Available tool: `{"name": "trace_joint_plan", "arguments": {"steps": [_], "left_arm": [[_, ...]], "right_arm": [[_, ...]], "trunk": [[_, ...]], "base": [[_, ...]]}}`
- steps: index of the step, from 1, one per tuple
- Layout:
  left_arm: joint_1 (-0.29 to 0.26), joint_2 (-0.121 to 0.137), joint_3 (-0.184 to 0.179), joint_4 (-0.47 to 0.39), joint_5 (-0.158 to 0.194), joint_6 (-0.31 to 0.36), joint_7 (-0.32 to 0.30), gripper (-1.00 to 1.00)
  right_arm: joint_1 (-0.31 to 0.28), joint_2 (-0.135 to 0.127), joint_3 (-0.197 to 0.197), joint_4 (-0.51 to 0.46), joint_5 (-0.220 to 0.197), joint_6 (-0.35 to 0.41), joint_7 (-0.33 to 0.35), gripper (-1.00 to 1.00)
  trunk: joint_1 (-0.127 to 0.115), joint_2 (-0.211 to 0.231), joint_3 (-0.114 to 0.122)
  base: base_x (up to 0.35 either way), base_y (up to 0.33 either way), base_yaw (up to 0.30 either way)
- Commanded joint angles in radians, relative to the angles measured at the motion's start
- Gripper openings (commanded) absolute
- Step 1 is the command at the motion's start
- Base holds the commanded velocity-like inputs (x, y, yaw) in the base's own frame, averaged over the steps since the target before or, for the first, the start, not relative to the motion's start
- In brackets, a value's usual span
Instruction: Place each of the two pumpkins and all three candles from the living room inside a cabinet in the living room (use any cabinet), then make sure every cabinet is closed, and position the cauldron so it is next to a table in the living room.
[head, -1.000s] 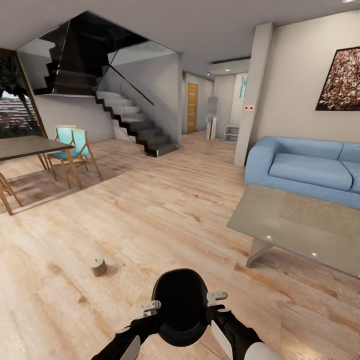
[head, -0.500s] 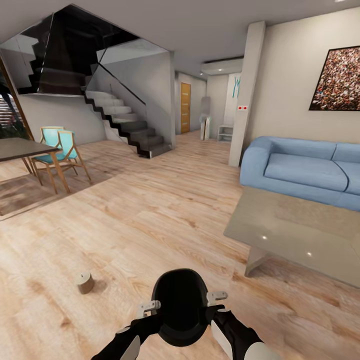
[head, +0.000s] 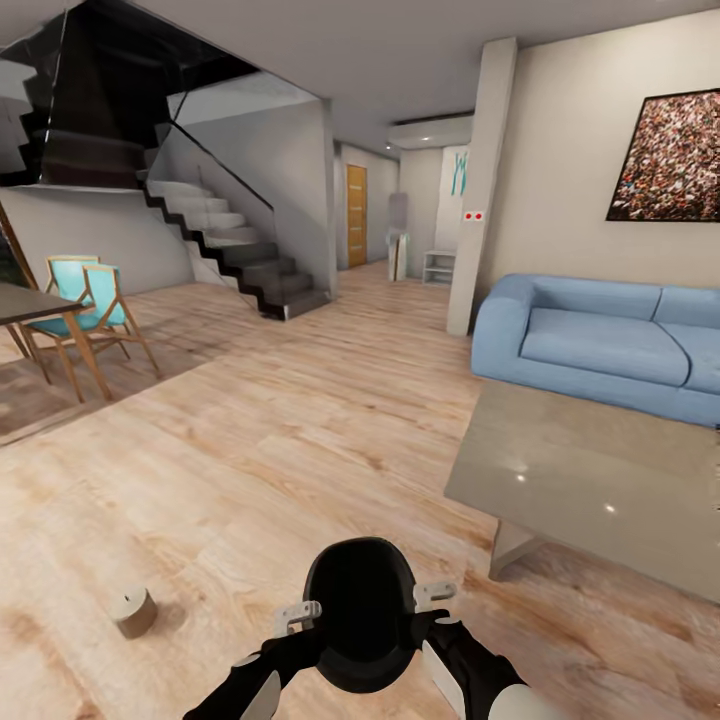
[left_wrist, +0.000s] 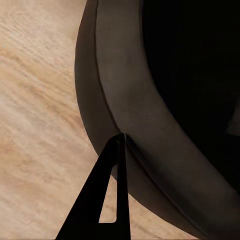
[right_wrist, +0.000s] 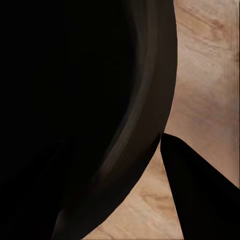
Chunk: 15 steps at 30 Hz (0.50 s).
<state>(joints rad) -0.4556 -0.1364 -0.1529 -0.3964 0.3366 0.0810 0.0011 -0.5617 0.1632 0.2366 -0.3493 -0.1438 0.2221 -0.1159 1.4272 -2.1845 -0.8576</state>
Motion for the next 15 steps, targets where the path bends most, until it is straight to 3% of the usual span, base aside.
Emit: {"name": "trace_joint_plan", "arguments": {"steps": [1,8,15], "left_arm": [[0.0,0.001,-0.011,-0.001,0.01,0.005,0.0,-1.0],[0.0,0.001,-0.011,-0.001,0.01,0.005,0.0,-1.0],[0.0,0.001,-0.01,-0.001,0.01,0.005,0.0,-1.0]], "right_arm": [[-0.001,-0.001,0.02,-0.013,-0.025,0.003,0.002,-1.0],[-0.001,-0.001,0.019,-0.013,-0.025,0.003,0.002,-1.0],[-0.001,-0.001,0.019,-0.013,-0.025,0.003,0.002,-1.0]], "trunk": [[0.0,0.0,-0.001],[0.0,0.0,-0.001],[0.0,0.0,-0.001]], "base": [[0.313,0.0,-0.246],[0.253,0.0,-0.251],[0.052,0.0,-0.198]]}}
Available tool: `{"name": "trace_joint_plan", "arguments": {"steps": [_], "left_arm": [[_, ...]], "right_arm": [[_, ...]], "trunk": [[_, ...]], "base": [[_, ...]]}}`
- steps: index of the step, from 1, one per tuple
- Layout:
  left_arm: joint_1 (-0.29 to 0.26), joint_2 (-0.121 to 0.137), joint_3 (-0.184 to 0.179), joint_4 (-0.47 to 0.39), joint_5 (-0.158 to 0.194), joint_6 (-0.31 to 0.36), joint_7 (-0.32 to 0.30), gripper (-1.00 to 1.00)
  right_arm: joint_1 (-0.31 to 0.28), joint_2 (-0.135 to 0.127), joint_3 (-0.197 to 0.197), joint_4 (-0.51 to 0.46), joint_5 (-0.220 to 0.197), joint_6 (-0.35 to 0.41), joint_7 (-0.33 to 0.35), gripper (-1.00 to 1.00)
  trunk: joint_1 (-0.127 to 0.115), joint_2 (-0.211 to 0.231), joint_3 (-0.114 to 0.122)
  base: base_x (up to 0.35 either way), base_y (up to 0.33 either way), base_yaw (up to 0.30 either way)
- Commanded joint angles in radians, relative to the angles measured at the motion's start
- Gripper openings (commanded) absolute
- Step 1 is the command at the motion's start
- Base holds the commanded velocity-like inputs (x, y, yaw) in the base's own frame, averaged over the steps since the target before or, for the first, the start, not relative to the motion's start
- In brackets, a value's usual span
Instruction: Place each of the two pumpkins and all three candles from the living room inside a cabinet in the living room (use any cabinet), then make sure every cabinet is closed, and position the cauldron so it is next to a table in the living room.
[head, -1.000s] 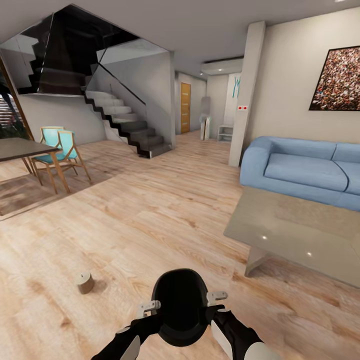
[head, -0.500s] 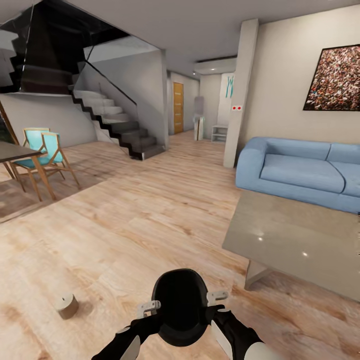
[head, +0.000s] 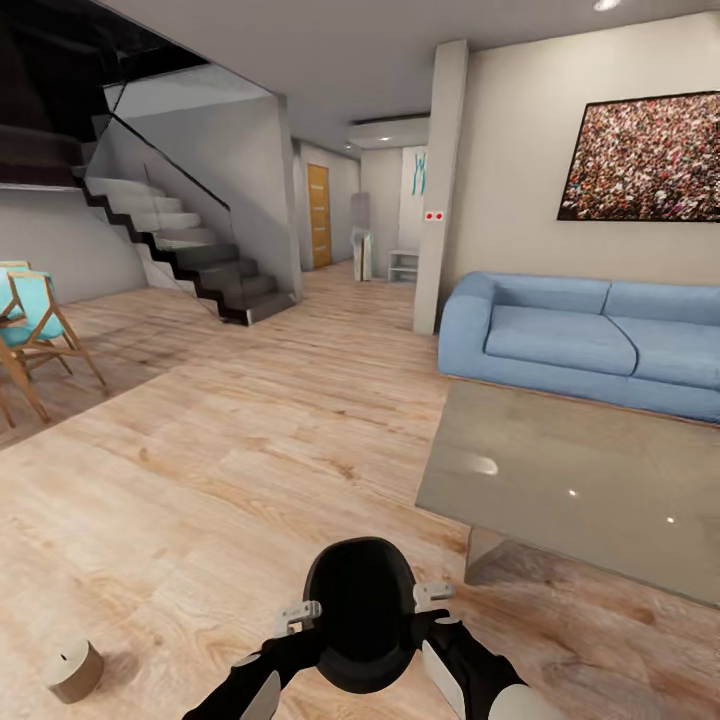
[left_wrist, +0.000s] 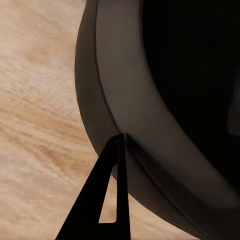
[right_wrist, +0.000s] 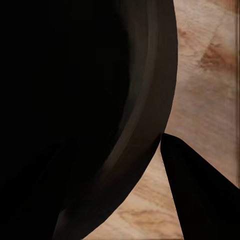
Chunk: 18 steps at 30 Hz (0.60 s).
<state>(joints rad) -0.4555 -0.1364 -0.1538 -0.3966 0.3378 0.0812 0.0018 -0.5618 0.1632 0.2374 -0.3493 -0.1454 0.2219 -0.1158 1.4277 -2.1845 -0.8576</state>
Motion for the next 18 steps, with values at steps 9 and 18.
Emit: {"name": "trace_joint_plan", "arguments": {"steps": [9,18], "left_arm": [[0.0,0.001,-0.009,-0.001,0.008,0.005,0.0,-1.0],[0.0,0.002,-0.009,-0.001,0.009,0.005,0.0,-1.0]], "right_arm": [[-0.001,-0.001,0.018,-0.013,-0.023,0.004,0.001,-1.0],[-0.001,-0.001,0.018,-0.013,-0.023,0.004,0.001,-1.0]], "trunk": [[0.011,-0.022,-0.01],[0.046,-0.085,-0.038]], "base": [[0.001,0.0,-0.24],[0.0,0.0,-0.243]]}}
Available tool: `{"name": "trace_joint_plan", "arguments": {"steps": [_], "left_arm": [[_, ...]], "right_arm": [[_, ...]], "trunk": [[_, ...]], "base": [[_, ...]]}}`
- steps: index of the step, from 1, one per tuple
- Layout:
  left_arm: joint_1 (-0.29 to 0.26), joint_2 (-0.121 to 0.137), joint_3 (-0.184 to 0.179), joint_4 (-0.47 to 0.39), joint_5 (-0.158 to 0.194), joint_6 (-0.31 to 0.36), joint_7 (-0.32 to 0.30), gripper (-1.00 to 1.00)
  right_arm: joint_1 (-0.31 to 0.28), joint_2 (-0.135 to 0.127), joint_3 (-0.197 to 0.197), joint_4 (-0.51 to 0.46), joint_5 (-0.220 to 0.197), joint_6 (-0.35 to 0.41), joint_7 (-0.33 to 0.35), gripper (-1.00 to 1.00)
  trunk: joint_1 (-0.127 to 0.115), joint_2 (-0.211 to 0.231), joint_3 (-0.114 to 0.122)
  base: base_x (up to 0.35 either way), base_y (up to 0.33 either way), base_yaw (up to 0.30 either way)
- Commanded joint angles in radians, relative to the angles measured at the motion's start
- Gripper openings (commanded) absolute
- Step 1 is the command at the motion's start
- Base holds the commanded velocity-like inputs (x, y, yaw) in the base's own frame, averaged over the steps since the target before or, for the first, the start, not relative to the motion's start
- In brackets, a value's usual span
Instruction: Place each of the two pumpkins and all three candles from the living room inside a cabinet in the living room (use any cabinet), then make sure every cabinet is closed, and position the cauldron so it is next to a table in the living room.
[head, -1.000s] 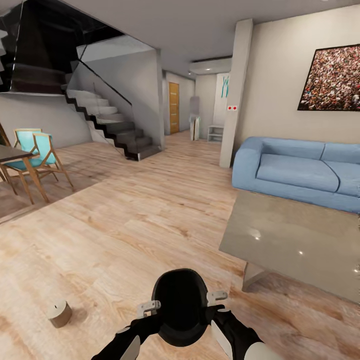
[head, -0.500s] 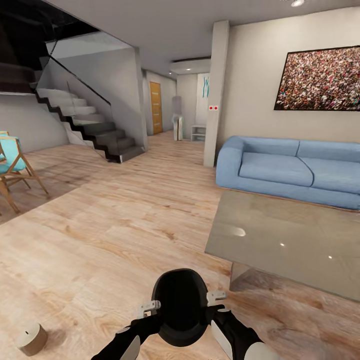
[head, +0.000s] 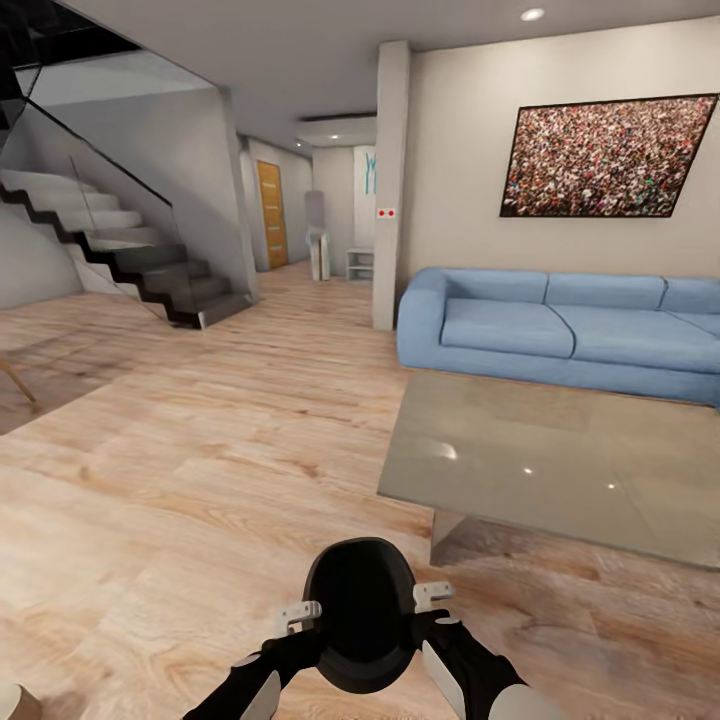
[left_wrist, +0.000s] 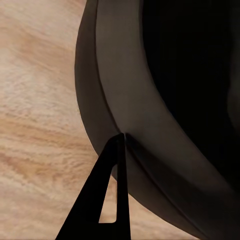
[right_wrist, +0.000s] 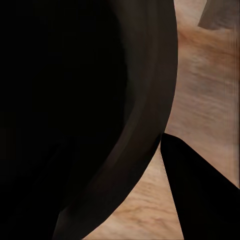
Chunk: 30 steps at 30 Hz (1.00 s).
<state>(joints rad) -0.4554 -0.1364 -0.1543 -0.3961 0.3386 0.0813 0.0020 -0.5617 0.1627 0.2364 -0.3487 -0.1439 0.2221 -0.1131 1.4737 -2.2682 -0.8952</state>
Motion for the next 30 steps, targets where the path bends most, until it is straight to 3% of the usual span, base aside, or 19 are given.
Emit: {"name": "trace_joint_plan", "arguments": {"steps": [1,22,30], "left_arm": [[0.0,0.002,-0.008,-0.001,0.008,0.005,0.0,-1.0],[0.0,0.001,-0.008,-0.001,0.008,0.005,0.0,-1.0],[0.0,0.001,-0.008,-0.001,0.008,0.004,0.0,-1.0]], "right_arm": [[-0.001,-0.001,0.02,-0.013,-0.025,0.004,-0.002,-1.0],[-0.001,0.0,0.02,-0.013,-0.025,0.002,-0.002,-1.0],[-0.001,-0.002,0.02,-0.013,-0.025,0.003,-0.001,-1.0]], "trunk": [[0.004,-0.008,-0.004],[0.084,-0.155,-0.07],[0.084,-0.155,-0.07]], "base": [[0.0,0.0,-0.125],[0.0,0.0,-0.009],[0.0,0.0,0.0]]}}
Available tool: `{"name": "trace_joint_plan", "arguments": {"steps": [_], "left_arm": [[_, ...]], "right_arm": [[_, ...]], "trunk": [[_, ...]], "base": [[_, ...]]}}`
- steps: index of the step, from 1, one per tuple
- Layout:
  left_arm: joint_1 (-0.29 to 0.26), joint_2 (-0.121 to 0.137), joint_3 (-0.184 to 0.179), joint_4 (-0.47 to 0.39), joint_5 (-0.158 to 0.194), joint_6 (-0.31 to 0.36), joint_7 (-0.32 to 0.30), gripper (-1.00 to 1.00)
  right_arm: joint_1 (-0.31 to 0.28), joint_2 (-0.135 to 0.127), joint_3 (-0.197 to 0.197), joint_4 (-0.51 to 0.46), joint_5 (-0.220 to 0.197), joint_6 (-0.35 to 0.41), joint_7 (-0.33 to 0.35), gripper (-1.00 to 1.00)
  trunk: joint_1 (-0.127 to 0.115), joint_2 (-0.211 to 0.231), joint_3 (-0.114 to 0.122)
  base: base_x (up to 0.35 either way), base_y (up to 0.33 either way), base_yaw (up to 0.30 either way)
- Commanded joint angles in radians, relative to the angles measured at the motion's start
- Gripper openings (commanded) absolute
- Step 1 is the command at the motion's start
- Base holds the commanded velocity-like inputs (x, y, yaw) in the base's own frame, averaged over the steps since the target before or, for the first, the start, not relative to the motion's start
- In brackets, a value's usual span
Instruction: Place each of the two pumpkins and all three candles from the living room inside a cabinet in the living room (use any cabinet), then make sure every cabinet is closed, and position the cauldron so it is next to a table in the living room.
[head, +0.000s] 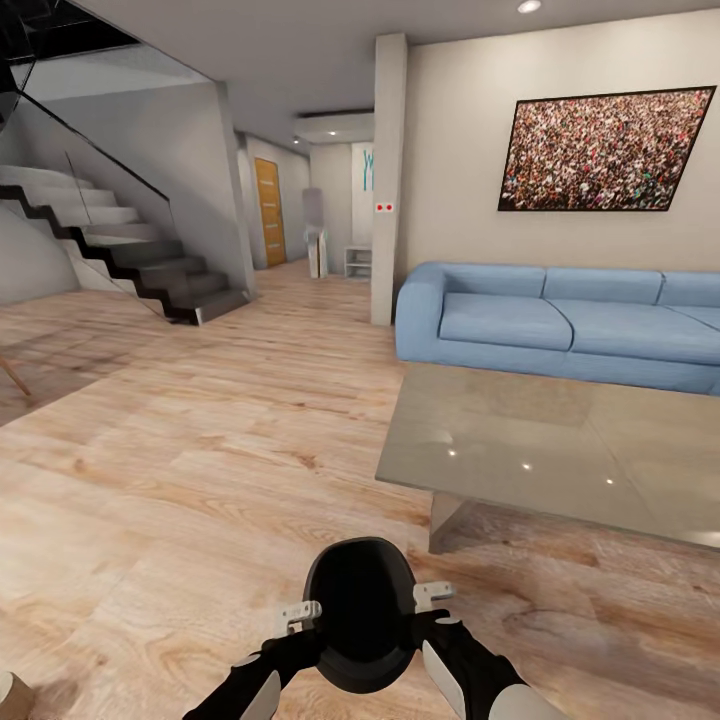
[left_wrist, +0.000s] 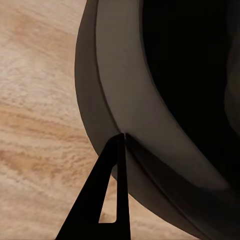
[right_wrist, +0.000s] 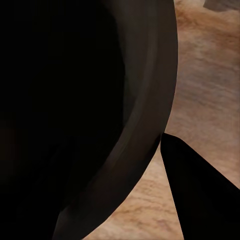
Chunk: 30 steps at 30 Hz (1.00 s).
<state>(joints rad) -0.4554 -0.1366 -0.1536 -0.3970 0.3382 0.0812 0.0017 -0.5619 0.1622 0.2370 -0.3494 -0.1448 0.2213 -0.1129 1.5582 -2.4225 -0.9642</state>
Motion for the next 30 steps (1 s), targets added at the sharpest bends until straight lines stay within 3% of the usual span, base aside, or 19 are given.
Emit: {"name": "trace_joint_plan", "arguments": {"steps": [1,14,30], "left_arm": [[0.0,0.002,-0.009,0.0,0.008,0.005,0.0,-1.0],[0.0,0.003,-0.009,0.0,0.008,0.005,0.0,-1.0],[0.0,0.003,-0.009,0.0,0.008,0.005,0.0,-1.0]], "right_arm": [[-0.001,-0.001,0.019,-0.013,-0.024,0.004,-0.001,-1.0],[-0.001,0.0,0.019,-0.013,-0.024,0.004,-0.002,-1.0],[-0.001,0.0,0.019,-0.013,-0.024,0.009,-0.002,-1.0]], "trunk": [[0.0,-0.001,-0.001],[0.0,-0.001,-0.001],[0.0,-0.001,0.005]], "base": [[0.0,0.0,0.0],[0.054,0.0,-0.009],[0.142,0.0,-0.262]]}}
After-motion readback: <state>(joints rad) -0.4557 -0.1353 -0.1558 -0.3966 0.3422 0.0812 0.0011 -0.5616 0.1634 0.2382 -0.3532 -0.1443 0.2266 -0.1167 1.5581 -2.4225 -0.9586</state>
